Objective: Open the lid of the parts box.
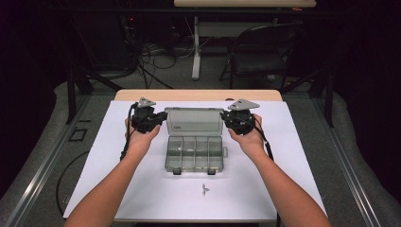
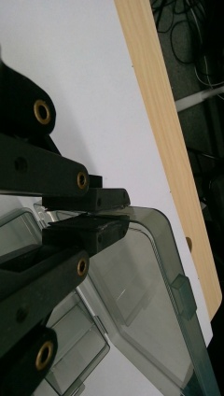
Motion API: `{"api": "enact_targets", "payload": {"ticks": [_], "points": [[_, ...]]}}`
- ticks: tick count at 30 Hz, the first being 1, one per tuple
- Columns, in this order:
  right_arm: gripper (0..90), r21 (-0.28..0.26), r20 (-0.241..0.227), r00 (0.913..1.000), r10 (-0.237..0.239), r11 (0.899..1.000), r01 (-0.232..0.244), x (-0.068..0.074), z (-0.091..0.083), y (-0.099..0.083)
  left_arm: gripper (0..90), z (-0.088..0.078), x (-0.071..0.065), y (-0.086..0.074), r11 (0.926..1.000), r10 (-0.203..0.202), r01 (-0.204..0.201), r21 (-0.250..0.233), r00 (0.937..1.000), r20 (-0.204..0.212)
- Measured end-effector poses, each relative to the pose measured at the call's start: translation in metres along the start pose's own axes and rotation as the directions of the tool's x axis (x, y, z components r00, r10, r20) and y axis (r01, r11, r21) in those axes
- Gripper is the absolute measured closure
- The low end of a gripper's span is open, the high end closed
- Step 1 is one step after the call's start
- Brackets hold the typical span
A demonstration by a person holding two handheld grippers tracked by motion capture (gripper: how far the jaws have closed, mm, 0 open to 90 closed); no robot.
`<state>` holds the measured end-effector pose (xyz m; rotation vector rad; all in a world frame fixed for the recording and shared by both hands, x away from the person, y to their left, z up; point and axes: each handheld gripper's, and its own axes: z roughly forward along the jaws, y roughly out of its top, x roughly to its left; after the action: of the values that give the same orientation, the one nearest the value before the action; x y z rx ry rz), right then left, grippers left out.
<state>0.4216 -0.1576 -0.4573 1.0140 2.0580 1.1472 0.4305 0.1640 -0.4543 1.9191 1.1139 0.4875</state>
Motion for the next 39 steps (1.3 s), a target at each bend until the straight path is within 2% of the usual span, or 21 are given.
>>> {"api": "enact_targets", "payload": {"ticks": [9,14,17,21,31,35,39], "points": [[79.8,-0.007,-0.009,0.9999,0.004,1.000,-0.005,0.001,-0.003,-0.001,84.8,-0.002,-0.001,0.000,1.0000,0.002,-0.002,0.001,1.0000,-0.005],[76.0,-0.031,-0.013,0.9998,0.012,0.999,-0.012,0.002,-0.011,-0.007,84.3,-0.002,-0.001,0.000,1.0000,0.001,-0.001,0.002,1.0000,-0.006],[75.8,-0.035,-0.002,1.0000,0.001,0.999,-0.001,0.005,-0.015,-0.012,84.3,-0.001,-0.002,0.000,1.0000,0.002,-0.002,-0.001,1.0000,-0.009],[75.9,-0.034,-0.007,0.9995,0.031,0.999,-0.031,0.006,-0.017,-0.020,84.3,-0.001,-0.002,0.000,1.0000,-0.002,0.002,-0.003,0.9999,-0.013],[77.0,0.010,0.016,0.9997,0.020,1.000,-0.020,0.013,-0.003,-0.039,84.4,0.000,-0.002,0.000,1.0000,-0.009,0.009,0.001,0.9999,-0.013],[78.0,0.027,0.011,0.9997,0.020,0.999,-0.020,0.015,0.005,-0.046,84.6,-0.001,-0.003,0.000,1.0000,-0.005,0.005,0.003,0.9999,-0.016],[78.5,0.044,0.011,0.9991,0.040,0.998,-0.041,0.016,0.012,-0.054,84.6,-0.001,-0.003,0.000,1.0000,-0.007,0.007,0.004,0.9998,-0.016]]}}
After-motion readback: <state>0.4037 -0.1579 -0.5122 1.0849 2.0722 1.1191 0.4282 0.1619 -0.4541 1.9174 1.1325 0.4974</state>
